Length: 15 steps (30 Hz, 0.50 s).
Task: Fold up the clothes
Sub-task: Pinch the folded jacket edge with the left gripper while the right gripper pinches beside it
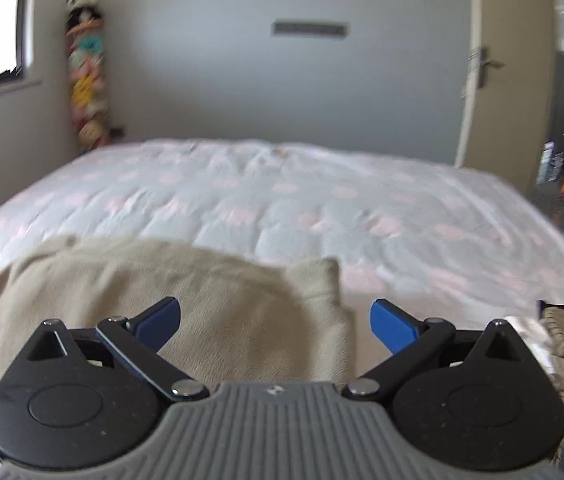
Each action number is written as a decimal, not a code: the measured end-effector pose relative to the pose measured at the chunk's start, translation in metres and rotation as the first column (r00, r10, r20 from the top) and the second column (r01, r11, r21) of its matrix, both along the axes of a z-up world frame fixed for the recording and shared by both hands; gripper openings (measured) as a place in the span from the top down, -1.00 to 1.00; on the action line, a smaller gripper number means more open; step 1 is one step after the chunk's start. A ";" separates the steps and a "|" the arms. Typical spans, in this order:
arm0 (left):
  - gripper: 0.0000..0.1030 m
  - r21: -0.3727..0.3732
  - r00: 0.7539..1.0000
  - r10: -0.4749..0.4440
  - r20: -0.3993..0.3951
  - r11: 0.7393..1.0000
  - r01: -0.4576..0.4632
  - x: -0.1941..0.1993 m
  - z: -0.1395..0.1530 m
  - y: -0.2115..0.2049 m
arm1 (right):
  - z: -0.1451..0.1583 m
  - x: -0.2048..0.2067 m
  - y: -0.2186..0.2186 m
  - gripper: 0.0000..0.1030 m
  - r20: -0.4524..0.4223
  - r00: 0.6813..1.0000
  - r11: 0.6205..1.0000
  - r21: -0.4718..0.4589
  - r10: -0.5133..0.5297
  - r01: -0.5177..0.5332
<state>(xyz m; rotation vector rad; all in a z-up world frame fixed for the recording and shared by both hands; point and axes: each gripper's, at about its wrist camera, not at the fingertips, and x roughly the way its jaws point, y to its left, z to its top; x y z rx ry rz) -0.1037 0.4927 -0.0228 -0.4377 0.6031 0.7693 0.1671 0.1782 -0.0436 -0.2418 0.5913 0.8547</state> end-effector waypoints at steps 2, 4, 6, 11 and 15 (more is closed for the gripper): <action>-0.33 -0.042 1.000 0.000 -0.004 0.999 0.000 0.000 -0.006 0.023 | -0.009 0.018 0.003 -0.98 -0.080 0.997 1.000 -0.011 -0.005 0.005; -0.33 -0.084 1.000 -0.009 -0.003 0.996 0.008 0.002 -0.016 0.043 | -0.017 0.037 0.006 -0.98 -0.160 0.987 1.000 -0.021 -0.021 0.017; -0.33 -0.137 1.000 -0.027 0.004 0.990 0.027 0.007 -0.031 0.061 | -0.026 0.054 0.007 -0.98 -0.224 0.974 0.999 -0.022 -0.034 0.030; -0.33 -0.289 0.998 -0.041 0.050 0.956 0.054 0.033 -0.072 0.093 | -0.045 0.086 0.006 -0.98 -0.301 0.952 0.998 -0.008 -0.058 0.058; -0.33 -0.328 0.998 -0.036 0.061 0.943 0.054 0.054 -0.095 0.104 | -0.058 0.106 0.005 -0.98 -0.351 0.934 0.998 -0.007 -0.067 0.069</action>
